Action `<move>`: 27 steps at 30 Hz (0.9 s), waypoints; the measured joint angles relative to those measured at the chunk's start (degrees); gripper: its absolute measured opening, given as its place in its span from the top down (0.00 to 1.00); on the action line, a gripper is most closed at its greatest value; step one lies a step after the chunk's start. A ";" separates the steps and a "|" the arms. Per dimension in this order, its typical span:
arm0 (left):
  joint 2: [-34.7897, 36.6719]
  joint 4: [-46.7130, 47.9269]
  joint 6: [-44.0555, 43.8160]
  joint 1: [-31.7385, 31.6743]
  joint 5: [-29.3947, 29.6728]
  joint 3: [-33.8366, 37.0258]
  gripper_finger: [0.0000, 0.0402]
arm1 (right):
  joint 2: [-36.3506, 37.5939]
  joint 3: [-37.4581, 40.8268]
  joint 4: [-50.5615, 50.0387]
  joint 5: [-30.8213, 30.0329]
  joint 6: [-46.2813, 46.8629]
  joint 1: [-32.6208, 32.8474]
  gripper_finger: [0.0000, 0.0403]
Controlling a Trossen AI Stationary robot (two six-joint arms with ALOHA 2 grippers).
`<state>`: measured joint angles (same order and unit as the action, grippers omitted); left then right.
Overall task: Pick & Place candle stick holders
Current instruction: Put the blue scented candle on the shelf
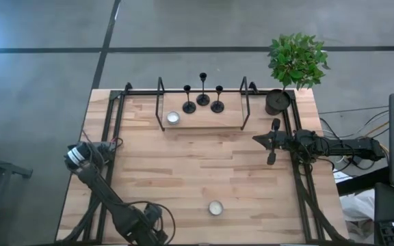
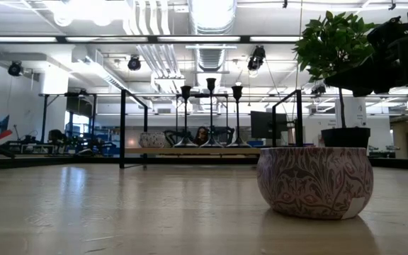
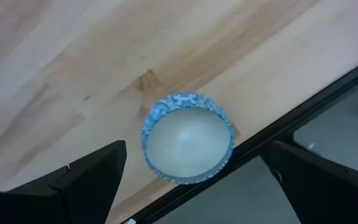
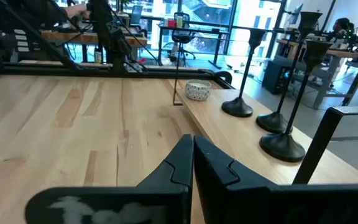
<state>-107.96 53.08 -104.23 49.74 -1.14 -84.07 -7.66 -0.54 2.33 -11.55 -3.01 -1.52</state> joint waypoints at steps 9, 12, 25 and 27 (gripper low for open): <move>-2.56 -1.19 4.14 0.09 -2.78 -0.02 0.01 | 0.00 0.00 0.02 0.00 0.00 0.00 0.98; -3.45 -1.75 5.79 0.09 -2.76 -0.02 0.01 | 0.00 0.00 0.02 0.00 0.00 0.00 0.98; -6.00 -2.20 8.36 0.04 -2.70 -0.02 0.01 | 0.02 0.00 0.01 0.00 0.00 -0.02 0.98; -6.24 -2.35 8.61 0.04 -2.68 -0.02 0.01 | 0.02 0.00 0.02 0.00 0.00 0.00 0.98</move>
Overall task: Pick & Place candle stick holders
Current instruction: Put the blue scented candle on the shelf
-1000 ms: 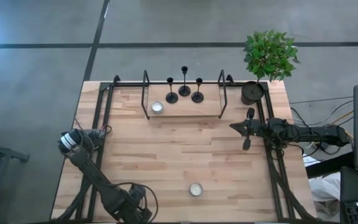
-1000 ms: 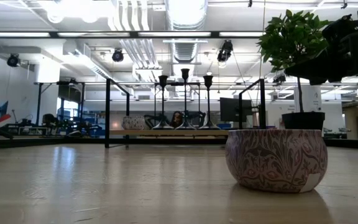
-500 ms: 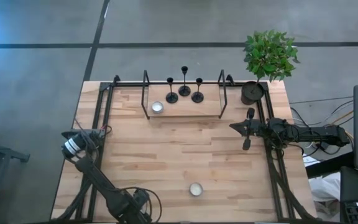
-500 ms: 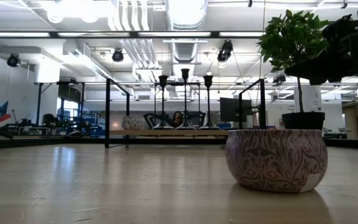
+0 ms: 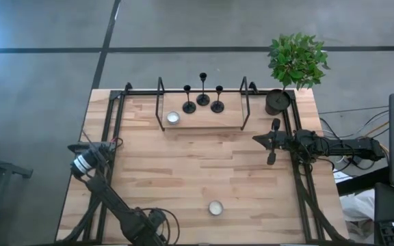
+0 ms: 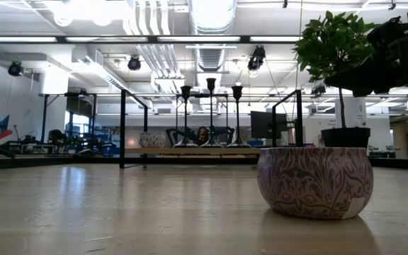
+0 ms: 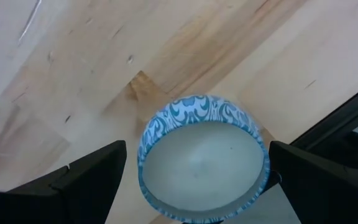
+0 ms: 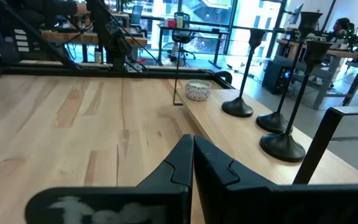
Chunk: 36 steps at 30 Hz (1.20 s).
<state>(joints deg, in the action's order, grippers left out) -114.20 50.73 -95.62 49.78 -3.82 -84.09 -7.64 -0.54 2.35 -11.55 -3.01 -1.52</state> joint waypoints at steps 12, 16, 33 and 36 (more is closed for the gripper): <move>-1.39 -0.82 3.78 0.00 -0.30 0.00 0.01 | 0.00 0.00 -0.01 0.00 0.00 0.00 0.98; -1.40 -0.76 4.12 0.01 -0.72 0.00 0.01 | 0.00 0.00 0.00 0.00 0.00 -0.02 0.98; -1.41 -0.67 4.69 0.02 -1.10 0.59 0.01 | 0.00 0.00 0.00 0.00 0.00 -0.02 0.98; -1.41 -0.71 4.67 0.02 -1.00 0.61 0.01 | 0.00 0.00 -0.01 0.00 0.00 0.00 0.98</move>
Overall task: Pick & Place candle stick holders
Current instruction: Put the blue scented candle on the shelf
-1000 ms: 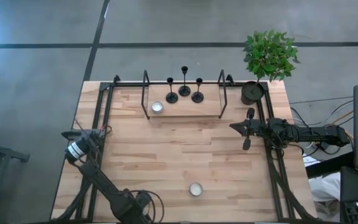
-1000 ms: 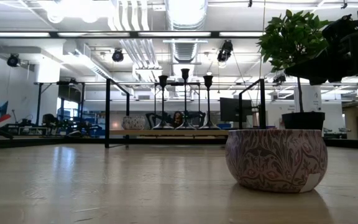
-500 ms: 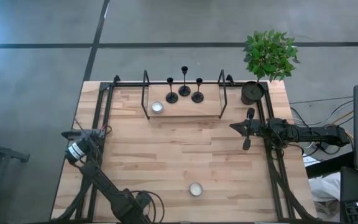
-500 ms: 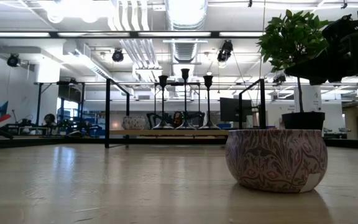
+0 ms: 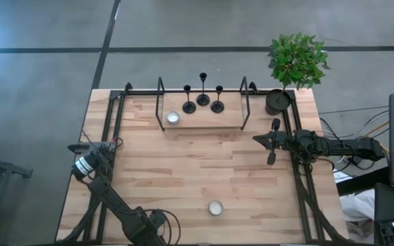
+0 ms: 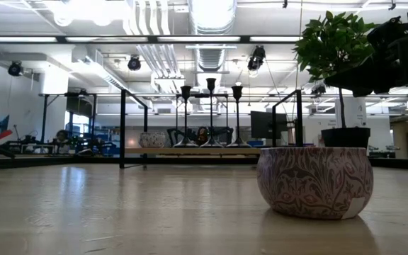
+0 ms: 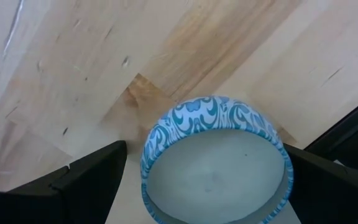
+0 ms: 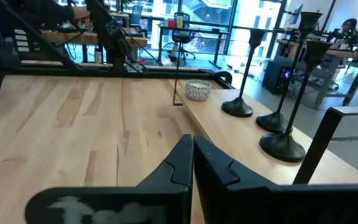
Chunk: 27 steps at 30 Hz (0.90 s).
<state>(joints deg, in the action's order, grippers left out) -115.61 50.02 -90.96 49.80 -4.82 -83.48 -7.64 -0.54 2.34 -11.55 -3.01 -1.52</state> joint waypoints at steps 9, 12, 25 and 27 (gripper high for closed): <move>0.00 -0.09 -0.08 0.00 0.26 0.17 0.01 | 0.00 0.00 -0.01 0.00 0.00 -0.02 0.98; 0.00 -0.02 -0.34 0.00 0.29 0.22 0.04 | 0.00 0.00 0.01 -0.02 0.00 0.00 0.98; 0.02 -0.05 -1.16 -0.13 1.16 0.26 0.23 | 0.00 0.00 0.01 0.00 0.00 -0.01 0.98; 0.02 -0.09 -1.22 -0.20 1.16 0.26 0.24 | 0.00 0.00 0.01 0.00 0.00 0.00 0.98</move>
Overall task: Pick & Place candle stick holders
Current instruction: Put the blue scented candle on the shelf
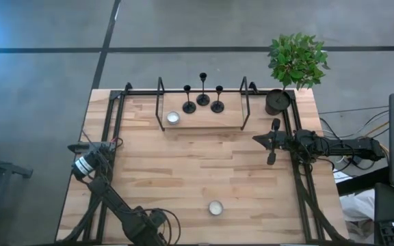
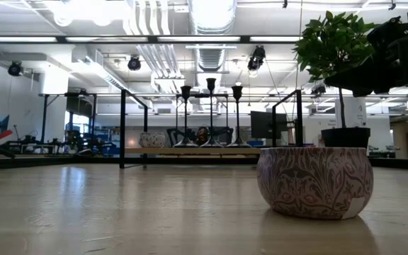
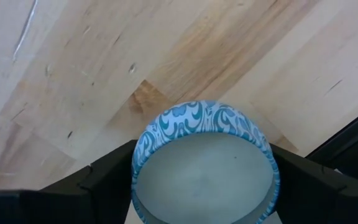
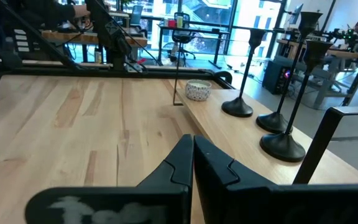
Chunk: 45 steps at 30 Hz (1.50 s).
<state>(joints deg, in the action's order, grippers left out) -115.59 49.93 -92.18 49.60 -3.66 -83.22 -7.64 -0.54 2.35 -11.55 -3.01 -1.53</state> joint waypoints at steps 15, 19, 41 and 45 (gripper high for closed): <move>0.02 0.12 0.17 -1.72 -0.13 0.00 0.23 | 0.00 0.00 -0.01 0.00 0.00 -0.01 0.98; 0.13 0.13 -0.48 -2.89 -0.11 0.00 0.23 | 0.00 0.00 0.00 0.00 0.00 -0.01 0.98; 0.52 0.02 -1.31 -11.50 0.37 -0.42 0.23 | -0.02 0.00 -0.02 0.00 0.00 -0.01 0.98; 0.88 0.01 -2.12 -13.26 2.60 -0.57 0.23 | -0.02 0.00 -0.01 -0.01 0.00 0.00 0.98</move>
<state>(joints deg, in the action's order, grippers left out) -114.71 49.95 -94.30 36.34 -1.06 -83.79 -7.66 -0.54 2.34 -11.56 -3.01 -1.52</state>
